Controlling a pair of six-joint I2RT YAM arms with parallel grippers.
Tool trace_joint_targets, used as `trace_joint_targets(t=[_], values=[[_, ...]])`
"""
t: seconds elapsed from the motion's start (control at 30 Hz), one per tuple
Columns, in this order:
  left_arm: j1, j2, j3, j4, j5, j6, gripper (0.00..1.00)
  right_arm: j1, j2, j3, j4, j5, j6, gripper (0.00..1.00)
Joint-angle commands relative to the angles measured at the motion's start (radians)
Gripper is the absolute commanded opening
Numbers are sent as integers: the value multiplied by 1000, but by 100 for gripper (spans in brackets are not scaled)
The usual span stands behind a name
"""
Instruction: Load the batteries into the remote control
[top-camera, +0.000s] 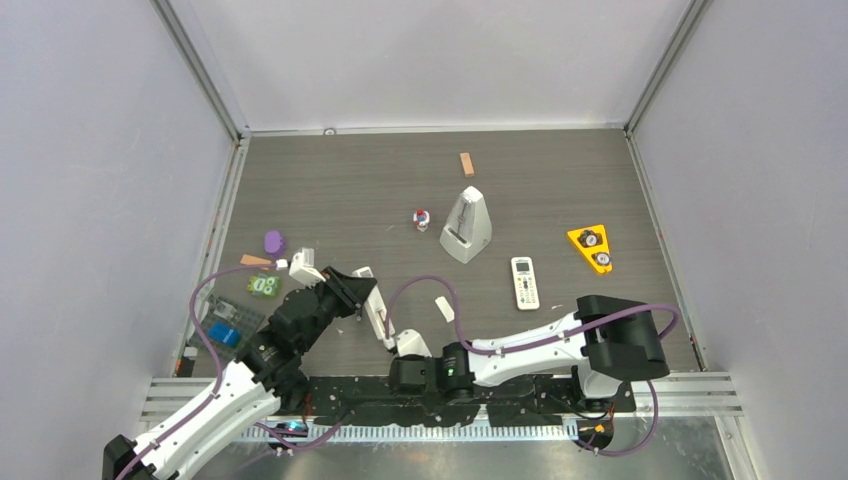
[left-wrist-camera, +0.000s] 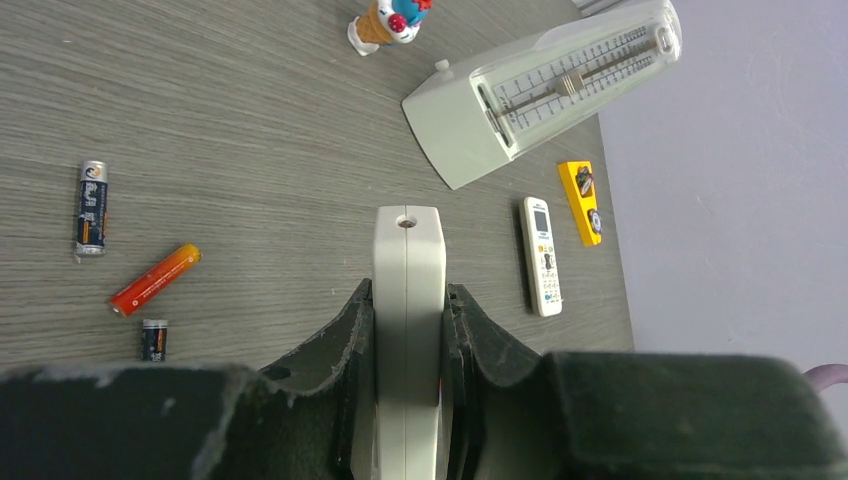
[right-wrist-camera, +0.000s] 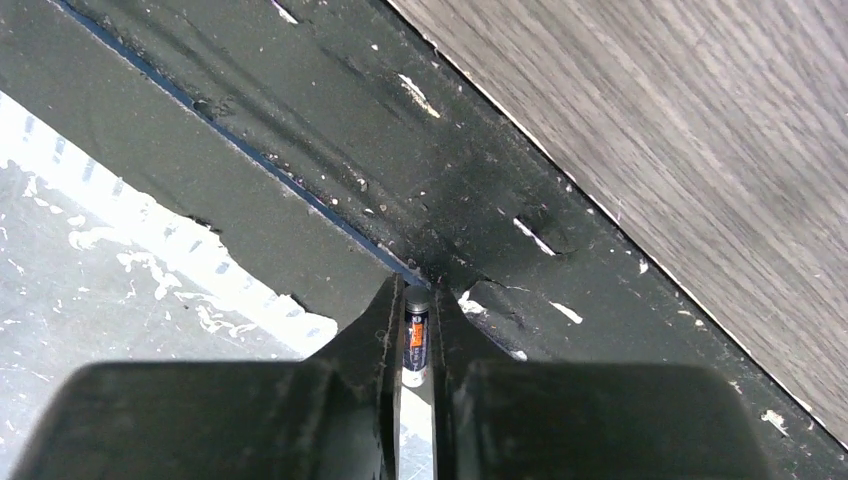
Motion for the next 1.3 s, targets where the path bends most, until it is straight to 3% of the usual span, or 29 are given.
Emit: trace_joint_targets(t=[0.0, 0.23, 0.37, 0.5, 0.63, 0.87, 1.0, 1.1, 1.27], values=[[5, -5, 39, 13, -28, 24, 0, 5, -28, -10, -29, 70, 32, 9], [9, -29, 39, 16, -4, 77, 0, -81, -161, -53, -47, 197, 52, 7], [11, -52, 39, 23, 23, 115, 0, -248, -249, -139, 24, 226, 76, 8], [13, -75, 38, 17, 32, 128, 0, -423, -321, -245, 129, 259, 205, 10], [12, -76, 40, 10, 31, 122, 0, -534, -317, -308, 161, 283, 353, 20], [14, -64, 40, 25, 48, 115, 0, -568, -259, -308, 113, 364, 468, 35], [14, -64, 37, 17, 52, 115, 0, -571, -283, -277, 56, 391, 383, 47], [14, -69, 47, 2, 42, 126, 0, -571, -334, -247, 27, 413, 252, 50], [14, -68, 112, -119, -32, 161, 0, -571, -403, -164, 11, 405, -220, 48]])
